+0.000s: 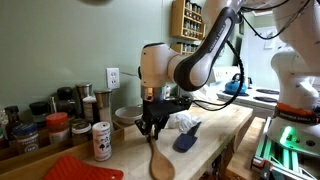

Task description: Pick up the wooden cooking spoon and put it on the black spatula and then pick up both the wooden spoon and the black spatula from the countertop and put them in the white and red utensil holding bucket

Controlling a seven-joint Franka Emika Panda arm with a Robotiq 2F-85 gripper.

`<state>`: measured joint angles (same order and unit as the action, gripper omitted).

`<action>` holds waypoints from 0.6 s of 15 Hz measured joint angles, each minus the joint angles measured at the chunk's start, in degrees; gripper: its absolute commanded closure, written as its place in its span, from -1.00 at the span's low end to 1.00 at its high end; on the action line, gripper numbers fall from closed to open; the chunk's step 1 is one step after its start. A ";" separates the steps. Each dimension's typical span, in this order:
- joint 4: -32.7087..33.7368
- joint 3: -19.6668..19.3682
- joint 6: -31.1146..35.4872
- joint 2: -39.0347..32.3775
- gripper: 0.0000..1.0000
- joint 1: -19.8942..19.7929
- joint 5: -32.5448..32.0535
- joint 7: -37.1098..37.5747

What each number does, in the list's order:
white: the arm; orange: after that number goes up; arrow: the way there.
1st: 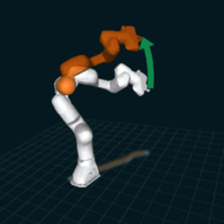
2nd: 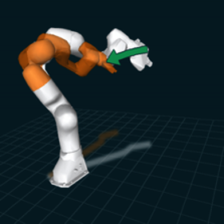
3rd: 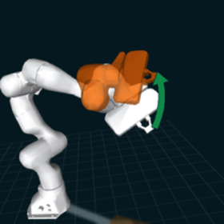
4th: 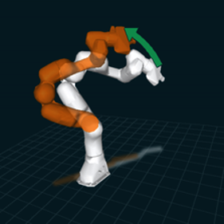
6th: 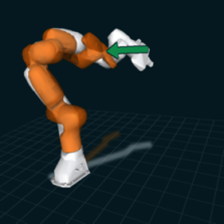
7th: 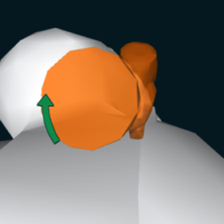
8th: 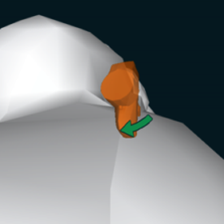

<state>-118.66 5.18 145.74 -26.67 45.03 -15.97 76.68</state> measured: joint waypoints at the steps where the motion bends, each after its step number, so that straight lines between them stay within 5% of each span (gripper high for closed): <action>1: -0.11 0.28 -0.28 0.22 0.91 -0.32 1.18 -0.21; 9: -4.51 1.48 -5.64 8.77 0.88 -3.95 6.56 1.81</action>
<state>-123.18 6.66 140.10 -17.90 41.08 -9.41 78.49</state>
